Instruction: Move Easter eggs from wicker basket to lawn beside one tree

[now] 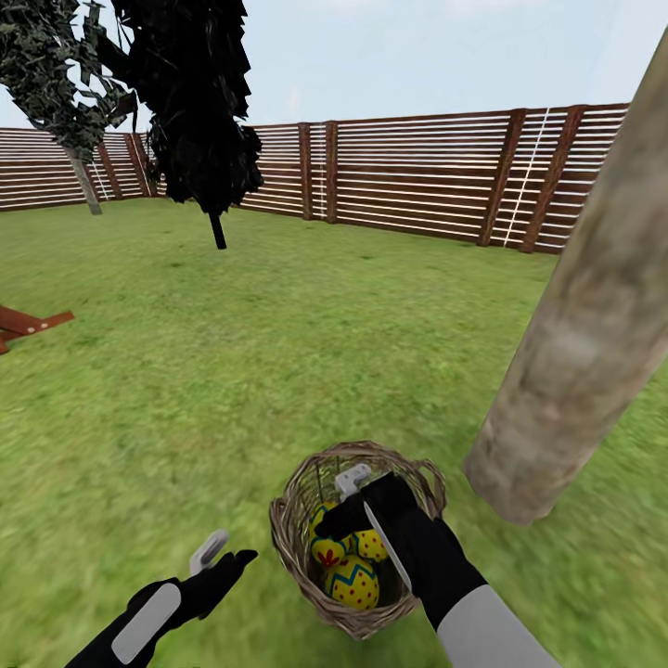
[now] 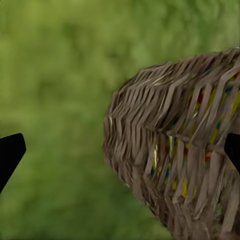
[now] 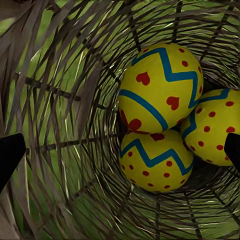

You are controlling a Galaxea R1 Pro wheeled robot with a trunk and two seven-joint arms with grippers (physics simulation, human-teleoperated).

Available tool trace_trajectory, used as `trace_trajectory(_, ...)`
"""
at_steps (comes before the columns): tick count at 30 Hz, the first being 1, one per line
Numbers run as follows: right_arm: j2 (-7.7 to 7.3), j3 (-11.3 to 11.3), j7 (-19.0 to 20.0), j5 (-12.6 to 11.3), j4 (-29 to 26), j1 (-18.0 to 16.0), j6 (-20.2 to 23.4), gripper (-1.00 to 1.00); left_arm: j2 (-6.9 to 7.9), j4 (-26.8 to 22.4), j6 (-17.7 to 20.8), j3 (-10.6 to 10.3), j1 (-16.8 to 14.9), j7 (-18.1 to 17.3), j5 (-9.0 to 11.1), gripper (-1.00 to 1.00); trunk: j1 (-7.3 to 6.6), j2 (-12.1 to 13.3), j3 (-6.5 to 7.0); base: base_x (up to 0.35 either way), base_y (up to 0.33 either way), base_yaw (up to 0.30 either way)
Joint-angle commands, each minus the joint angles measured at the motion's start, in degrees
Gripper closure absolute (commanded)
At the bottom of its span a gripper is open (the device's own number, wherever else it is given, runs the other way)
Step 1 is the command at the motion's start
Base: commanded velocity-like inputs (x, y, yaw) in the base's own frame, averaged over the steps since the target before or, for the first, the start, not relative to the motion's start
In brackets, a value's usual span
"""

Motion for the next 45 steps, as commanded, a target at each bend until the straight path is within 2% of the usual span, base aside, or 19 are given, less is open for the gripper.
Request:
trace_trajectory(1, 0.01, 0.01, 0.42, 0.61, -0.27, -0.03, 0.2, -1.0, 0.07, -0.07, 0.0, -0.25, -0.03, 0.31, 0.56, -1.0, 0.21, -0.44, -0.24, 0.0, 0.0, 0.0)
trace_trajectory(3, 0.01, 0.02, 0.13, 0.62, -0.93, -0.03, 0.2, -1.0, 0.06, -0.07, 0.0, -0.25, -0.03, 0.31, 0.56, -1.0, 0.65, -1.24, -0.6, 0.0, 0.0, 0.0)
trace_trajectory(7, 0.01, -0.06, -3.14, 0.54, -2.67, -0.03, 0.13, -1.0, 0.06, -0.04, 0.0, -0.25, -0.03, 0.31, 0.56, -1.0, 0.75, -1.29, -1.48, 0.0, 0.0, 0.0)
trace_trajectory(10, 0.01, -0.09, -4.23, 0.47, -3.04, -0.05, 0.11, -1.0, 0.06, -0.09, 0.0, -0.25, -0.03, 0.28, 0.58, -1.0, 0.83, -1.33, -2.15, 0.0, 0.0, 0.0)
trace_trajectory(14, 0.01, -0.15, -4.54, 0.33, -2.98, -2.19, 0.2, -1.0, -0.01, -0.07, 0.0, -0.25, -0.03, 0.31, 0.56, -1.0, 0.94, -1.38, -3.03, 0.0, 0.0, 0.0)
trace_trajectory(25, 0.01, -0.28, -4.58, 0.13, -2.99, -4.09, 0.28, -1.0, -0.12, -0.02, 0.0, -0.25, -0.03, 0.39, 0.56, -1.0, 1.22, -1.53, -5.47, 0.0, 0.0, 0.0)
trace_trajectory(28, 0.01, -0.33, -4.57, -2.73, -3.03, -4.15, 0.28, -1.0, -0.11, -0.03, 0.0, -0.25, -0.03, 0.33, 0.56, -1.0, 1.3, -1.57, -6.13, 0.0, 0.0, 0.0)
trace_trajectory(29, 0.01, -0.29, -4.59, -4.52, -3.04, -4.16, 0.28, -1.0, -0.11, -0.04, 0.0, -0.25, -0.03, 0.32, 0.56, -1.0, 1.32, -1.59, -6.36, 0.0, 0.0, 0.0)
trace_trajectory(31, 0.01, -0.27, -4.63, -5.32, -3.04, -4.16, 0.28, -1.0, -0.06, -0.04, 0.0, -0.25, -0.03, 0.3, 0.56, -1.0, 1.37, -1.61, -6.8, 0.0, 0.0, 0.0)
trace_trajectory(45, 0.01, -0.33, -4.82, -5.88, -4.2, -4.16, 0.18, -1.0, 0.4, -0.04, 0.0, -0.16, -0.03, 0.12, 0.64, -1.0, 1.73, -1.8, -9.9, 0.0, 0.0, 0.0)
